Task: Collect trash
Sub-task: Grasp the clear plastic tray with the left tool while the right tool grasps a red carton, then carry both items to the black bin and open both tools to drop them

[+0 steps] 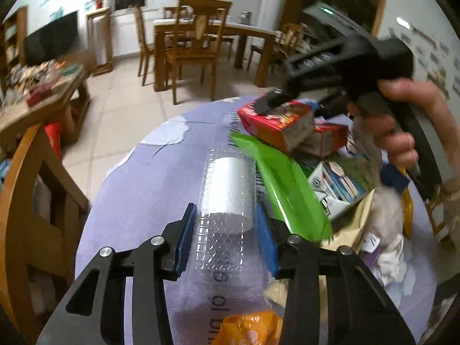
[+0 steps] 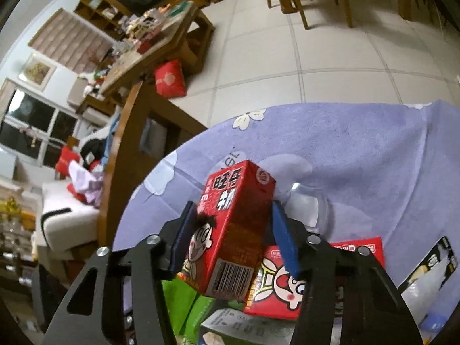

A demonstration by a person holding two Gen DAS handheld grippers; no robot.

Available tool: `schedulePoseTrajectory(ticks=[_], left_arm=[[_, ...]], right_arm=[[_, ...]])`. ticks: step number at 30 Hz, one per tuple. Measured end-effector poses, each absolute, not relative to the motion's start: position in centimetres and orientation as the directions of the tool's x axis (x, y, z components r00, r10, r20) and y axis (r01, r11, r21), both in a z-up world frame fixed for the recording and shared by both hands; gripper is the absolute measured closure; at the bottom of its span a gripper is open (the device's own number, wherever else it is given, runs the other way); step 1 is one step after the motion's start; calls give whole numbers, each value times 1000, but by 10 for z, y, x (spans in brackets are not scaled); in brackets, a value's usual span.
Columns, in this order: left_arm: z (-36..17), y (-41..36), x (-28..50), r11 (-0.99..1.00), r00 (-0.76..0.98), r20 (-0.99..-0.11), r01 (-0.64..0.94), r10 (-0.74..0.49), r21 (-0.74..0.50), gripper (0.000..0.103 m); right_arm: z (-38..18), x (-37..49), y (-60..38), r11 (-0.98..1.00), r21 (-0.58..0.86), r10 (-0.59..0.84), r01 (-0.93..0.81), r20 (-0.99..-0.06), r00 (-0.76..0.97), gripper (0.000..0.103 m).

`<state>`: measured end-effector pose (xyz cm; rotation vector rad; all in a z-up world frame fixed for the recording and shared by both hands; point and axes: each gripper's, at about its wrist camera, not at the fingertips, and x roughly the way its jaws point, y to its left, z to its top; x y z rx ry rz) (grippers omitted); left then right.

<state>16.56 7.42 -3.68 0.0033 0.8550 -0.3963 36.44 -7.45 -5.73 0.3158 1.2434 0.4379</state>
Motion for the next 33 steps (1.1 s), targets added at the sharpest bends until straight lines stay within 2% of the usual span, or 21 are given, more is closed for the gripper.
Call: schedulePoseTrajectory(ticks=[8, 16, 21, 27, 33], left_arm=[[-14, 80, 139, 932, 666, -656, 310, -354, -189, 63], [9, 78, 98, 939, 727, -595, 277, -344, -204, 63], [20, 65, 76, 942, 743, -579, 279, -335, -187, 63], [38, 21, 63, 918, 736, -552, 356, -392, -176, 63], [45, -60, 64, 857, 682, -537, 483, -496, -179, 63]], right_arm=[[-45, 341, -90, 812, 555, 583, -181, -751, 311, 71], [-19, 296, -107, 778, 576, 625, -250, -672, 397, 71], [14, 248, -139, 759, 579, 641, -299, -580, 503, 71], [53, 165, -216, 816, 489, 538, -308, -451, 712, 71], [40, 90, -316, 892, 413, 359, -184, -399, 844, 71]])
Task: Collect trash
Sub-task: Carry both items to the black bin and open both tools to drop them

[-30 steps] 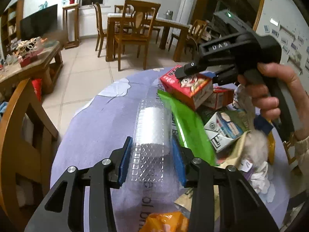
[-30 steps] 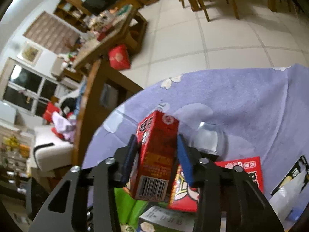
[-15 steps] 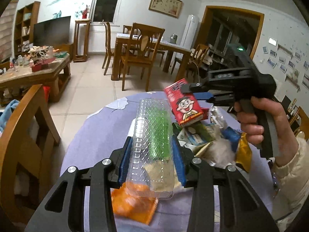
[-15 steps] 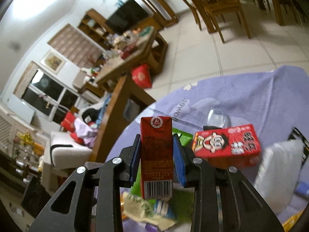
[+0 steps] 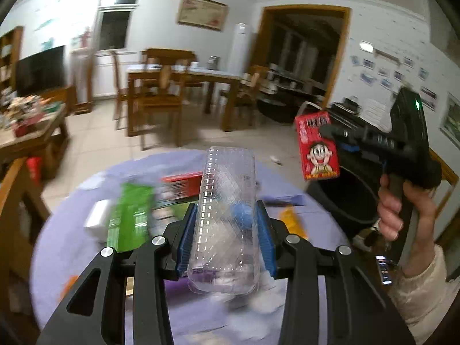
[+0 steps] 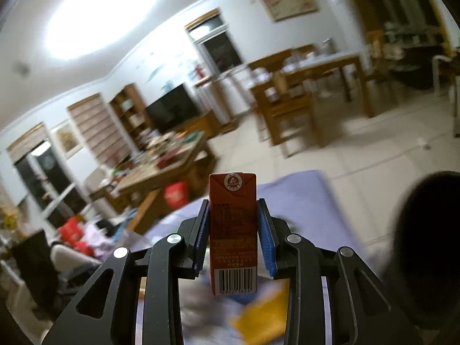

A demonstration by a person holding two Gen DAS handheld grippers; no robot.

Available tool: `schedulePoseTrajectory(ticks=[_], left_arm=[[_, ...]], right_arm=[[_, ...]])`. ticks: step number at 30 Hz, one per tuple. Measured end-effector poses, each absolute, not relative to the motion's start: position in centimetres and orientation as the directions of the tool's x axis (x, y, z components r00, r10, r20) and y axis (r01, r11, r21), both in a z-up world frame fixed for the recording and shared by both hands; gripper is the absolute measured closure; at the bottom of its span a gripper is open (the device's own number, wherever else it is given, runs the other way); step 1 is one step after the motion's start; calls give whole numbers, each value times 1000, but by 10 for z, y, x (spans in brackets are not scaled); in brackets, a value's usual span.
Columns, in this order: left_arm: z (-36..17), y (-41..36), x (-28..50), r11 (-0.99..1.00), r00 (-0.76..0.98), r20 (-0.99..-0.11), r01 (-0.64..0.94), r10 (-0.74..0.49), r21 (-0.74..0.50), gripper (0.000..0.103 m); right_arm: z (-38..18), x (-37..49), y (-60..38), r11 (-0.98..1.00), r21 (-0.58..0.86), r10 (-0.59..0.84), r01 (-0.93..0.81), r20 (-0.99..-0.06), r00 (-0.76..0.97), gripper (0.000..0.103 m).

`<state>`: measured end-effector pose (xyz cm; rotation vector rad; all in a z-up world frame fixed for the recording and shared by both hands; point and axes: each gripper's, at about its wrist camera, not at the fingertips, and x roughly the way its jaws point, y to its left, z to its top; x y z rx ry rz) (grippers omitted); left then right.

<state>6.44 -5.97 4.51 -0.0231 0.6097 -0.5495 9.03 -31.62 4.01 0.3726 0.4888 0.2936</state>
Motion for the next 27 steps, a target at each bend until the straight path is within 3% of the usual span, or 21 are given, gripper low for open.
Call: schedulePoseTrajectory(ticks=[10, 20, 24, 25, 26, 27], left_arm=[[24, -232, 96, 694, 497, -546, 680, -674, -238, 63], [3, -342, 119, 603, 377, -578, 752, -724, -265, 63], [-2, -365, 118, 601, 371, -599, 762, -710, -241, 58], [-2, -367, 118, 600, 368, -603, 763, -708, -239, 56], [-1, -368, 117, 598, 365, -605, 765, -707, -238, 51], [0, -369, 115, 598, 368, -605, 767, -706, -232, 33]], right_arm=[[-33, 17, -494, 914, 368, 20, 171, -462, 887, 71], [-98, 2, -578, 884, 376, -40, 277, -530, 847, 71], [-103, 6, -589, 885, 371, -44, 281, -534, 844, 70], [-101, 11, -590, 886, 369, -47, 282, -534, 844, 67], [-99, 11, -591, 885, 368, -53, 285, -529, 847, 54], [-98, 6, -592, 882, 374, -58, 286, -517, 854, 38]])
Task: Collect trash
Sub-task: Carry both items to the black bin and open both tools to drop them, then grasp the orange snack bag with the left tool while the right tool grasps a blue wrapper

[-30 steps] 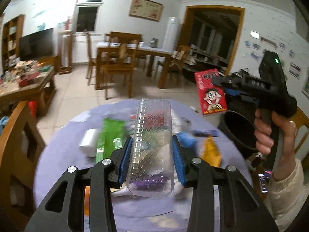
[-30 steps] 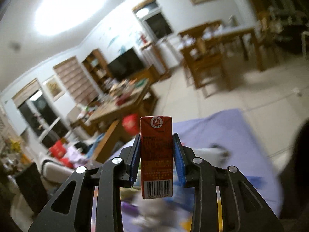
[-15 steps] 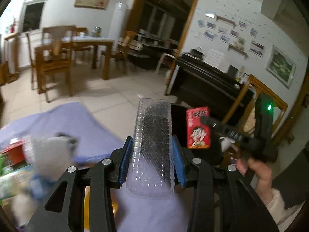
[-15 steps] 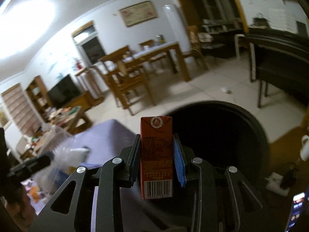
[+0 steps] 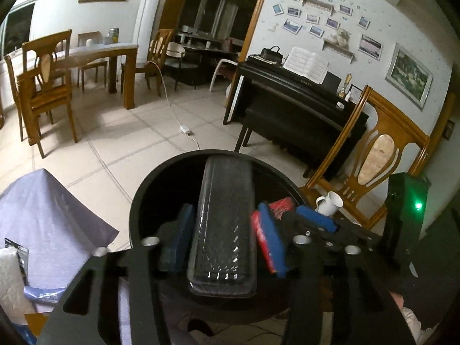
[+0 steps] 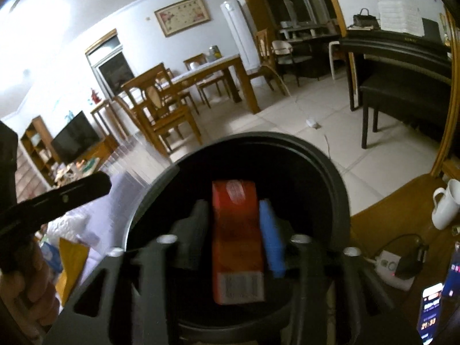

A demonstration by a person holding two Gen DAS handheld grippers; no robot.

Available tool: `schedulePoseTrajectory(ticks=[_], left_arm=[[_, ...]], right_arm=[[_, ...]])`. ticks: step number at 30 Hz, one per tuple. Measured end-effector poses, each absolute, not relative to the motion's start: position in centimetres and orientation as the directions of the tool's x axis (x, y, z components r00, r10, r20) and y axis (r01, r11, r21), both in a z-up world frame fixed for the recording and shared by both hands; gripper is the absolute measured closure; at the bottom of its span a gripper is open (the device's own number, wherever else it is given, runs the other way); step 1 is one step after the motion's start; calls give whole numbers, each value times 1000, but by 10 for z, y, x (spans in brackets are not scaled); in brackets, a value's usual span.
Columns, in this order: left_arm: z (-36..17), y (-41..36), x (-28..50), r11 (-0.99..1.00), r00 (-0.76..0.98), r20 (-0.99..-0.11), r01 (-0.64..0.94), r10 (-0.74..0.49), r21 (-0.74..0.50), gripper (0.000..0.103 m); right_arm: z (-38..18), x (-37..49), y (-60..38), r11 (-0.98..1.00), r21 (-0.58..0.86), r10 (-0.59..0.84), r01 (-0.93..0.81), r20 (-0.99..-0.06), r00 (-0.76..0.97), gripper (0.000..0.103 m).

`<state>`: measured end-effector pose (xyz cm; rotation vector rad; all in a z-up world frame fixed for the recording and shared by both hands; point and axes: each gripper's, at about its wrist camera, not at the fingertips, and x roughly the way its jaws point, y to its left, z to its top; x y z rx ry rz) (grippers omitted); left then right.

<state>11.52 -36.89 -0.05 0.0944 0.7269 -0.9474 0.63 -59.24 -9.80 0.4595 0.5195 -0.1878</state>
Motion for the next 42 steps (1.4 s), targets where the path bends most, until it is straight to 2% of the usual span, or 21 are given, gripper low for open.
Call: schedulePoseTrajectory(ticks=[1, 2, 4, 8, 12, 22, 25, 27, 33, 37, 41, 42], left_arm=[[2, -366, 112, 604, 383, -599, 766, -704, -220, 17], [4, -359, 108, 614, 410, -583, 763, -701, -202, 14], [7, -357, 105, 625, 434, -577, 760, -692, -178, 13], [15, -327, 98, 654, 464, -573, 735, -676, -177, 13], [25, -284, 90, 696, 512, -558, 695, -653, -177, 12], [22, -118, 75, 851, 656, -566, 495, -499, -177, 12], [14, -61, 69, 897, 689, -588, 406, -425, -173, 12], [5, -14, 63, 930, 706, -610, 325, -359, -171, 12], [-26, 82, 55, 978, 694, -689, 145, -209, -150, 12], [-43, 104, 64, 984, 640, -748, 102, -179, -149, 12], [-57, 106, 69, 987, 605, -782, 134, -149, -84, 12], [-57, 101, 70, 987, 607, -783, 150, -135, -54, 12]], right_arm=[[-94, 3, -591, 877, 386, -60, 285, -500, 864, 33], [-90, 2, -590, 874, 394, -61, 283, -488, 871, 28], [-84, 1, -590, 875, 395, -67, 278, -471, 879, 27], [-73, 3, -578, 876, 429, -1, 220, -454, 891, 9], [-61, 12, -548, 870, 479, 123, 115, -437, 891, 6], [-18, 45, -403, 910, 401, 305, -108, -467, 830, 6], [-12, 54, -367, 911, 376, 348, -170, -478, 806, 14], [-10, 58, -335, 914, 352, 366, -203, -498, 786, 23], [-15, 77, -266, 906, 317, 417, -282, -542, 730, 29], [-25, 90, -234, 909, 291, 416, -299, -569, 709, 34], [-31, 108, -216, 927, 242, 376, -288, -600, 706, 34], [-32, 112, -211, 933, 221, 359, -284, -608, 708, 38]])
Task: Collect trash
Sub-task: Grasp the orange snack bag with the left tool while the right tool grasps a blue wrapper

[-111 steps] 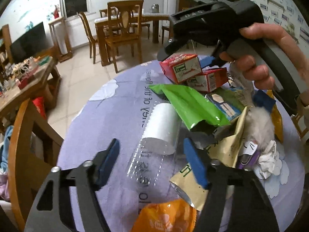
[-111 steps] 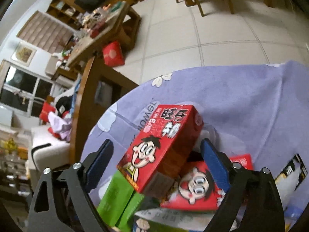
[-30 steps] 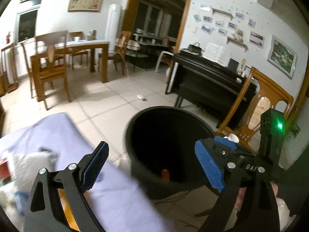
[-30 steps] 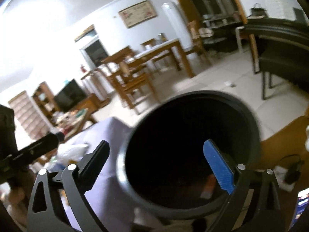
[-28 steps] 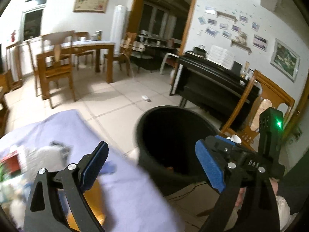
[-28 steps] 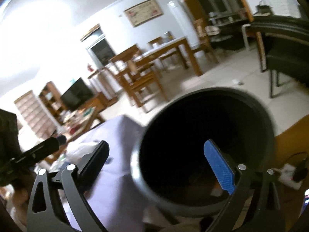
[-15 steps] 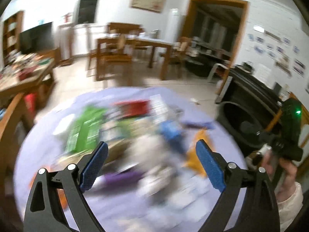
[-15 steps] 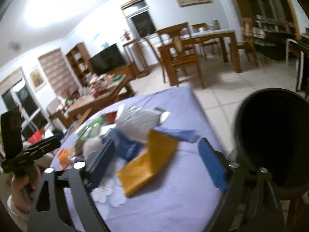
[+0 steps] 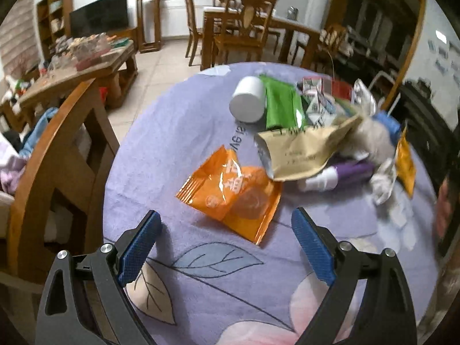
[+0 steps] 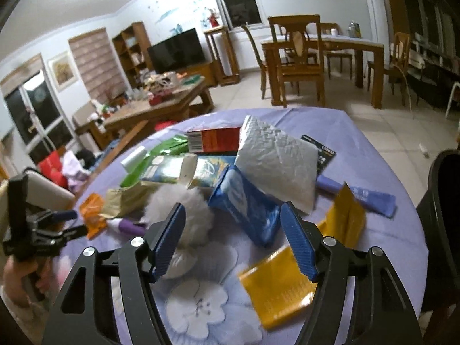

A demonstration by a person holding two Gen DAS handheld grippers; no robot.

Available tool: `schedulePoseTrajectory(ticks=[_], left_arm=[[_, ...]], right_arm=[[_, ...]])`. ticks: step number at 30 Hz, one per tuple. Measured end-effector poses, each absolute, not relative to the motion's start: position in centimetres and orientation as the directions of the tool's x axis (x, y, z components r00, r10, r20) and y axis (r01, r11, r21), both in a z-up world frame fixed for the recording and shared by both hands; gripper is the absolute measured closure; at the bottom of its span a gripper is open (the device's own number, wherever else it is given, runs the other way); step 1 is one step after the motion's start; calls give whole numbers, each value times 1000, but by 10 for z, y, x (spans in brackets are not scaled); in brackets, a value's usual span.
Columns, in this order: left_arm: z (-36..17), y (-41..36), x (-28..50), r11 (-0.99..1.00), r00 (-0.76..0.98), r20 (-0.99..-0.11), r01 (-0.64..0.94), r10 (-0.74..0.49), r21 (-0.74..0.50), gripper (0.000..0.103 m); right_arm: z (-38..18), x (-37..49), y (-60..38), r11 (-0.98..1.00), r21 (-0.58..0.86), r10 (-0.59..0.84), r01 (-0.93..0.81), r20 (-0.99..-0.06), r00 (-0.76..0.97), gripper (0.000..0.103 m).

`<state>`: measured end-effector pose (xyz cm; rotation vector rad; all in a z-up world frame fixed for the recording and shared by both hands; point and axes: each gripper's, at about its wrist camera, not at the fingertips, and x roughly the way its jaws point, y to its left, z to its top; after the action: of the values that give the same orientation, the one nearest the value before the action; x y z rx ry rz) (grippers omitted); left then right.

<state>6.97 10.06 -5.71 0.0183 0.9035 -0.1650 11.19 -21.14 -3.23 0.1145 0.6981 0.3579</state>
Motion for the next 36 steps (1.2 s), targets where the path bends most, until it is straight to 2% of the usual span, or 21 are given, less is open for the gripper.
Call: schedulePoseTrajectory(ticks=[3, 6, 9, 11, 13, 14, 15, 19, 25, 36], left_arm=[[-61, 98, 71, 984, 613, -783, 178, -102, 11, 11], [-62, 94, 77, 980, 608, -788, 196, -94, 34, 11], [-60, 98, 84, 979, 610, -784, 202, -115, 13, 12], [-60, 97, 89, 979, 605, -789, 204, -107, 24, 13], [-61, 90, 90, 973, 610, -790, 213, -61, 89, 27], [-62, 86, 89, 966, 615, -788, 222, -35, 130, 29], [-61, 84, 89, 964, 616, -787, 232, -40, 132, 40], [-58, 94, 86, 973, 621, -779, 221, -86, 68, 57], [-44, 99, 67, 978, 670, -730, 209, -132, 16, 75], [4, 83, 39, 969, 738, -637, 241, -223, -61, 75]], right_arm=[[-39, 130, -204, 943, 188, 330, -274, -632, 701, 50], [-45, 142, -199, 950, 162, 305, -266, -650, 696, 54], [-54, 150, -196, 953, 146, 294, -266, -662, 689, 72], [-55, 153, -194, 953, 144, 293, -267, -662, 690, 72], [-57, 151, -193, 951, 145, 298, -271, -657, 693, 73], [-59, 152, -194, 950, 148, 302, -274, -657, 691, 73], [-60, 153, -194, 949, 154, 307, -276, -656, 690, 73], [-60, 148, -197, 938, 195, 343, -286, -637, 691, 76], [-47, 128, -207, 900, 279, 435, -334, -581, 688, 80], [-9, 79, -240, 846, 354, 528, -398, -458, 715, 80]])
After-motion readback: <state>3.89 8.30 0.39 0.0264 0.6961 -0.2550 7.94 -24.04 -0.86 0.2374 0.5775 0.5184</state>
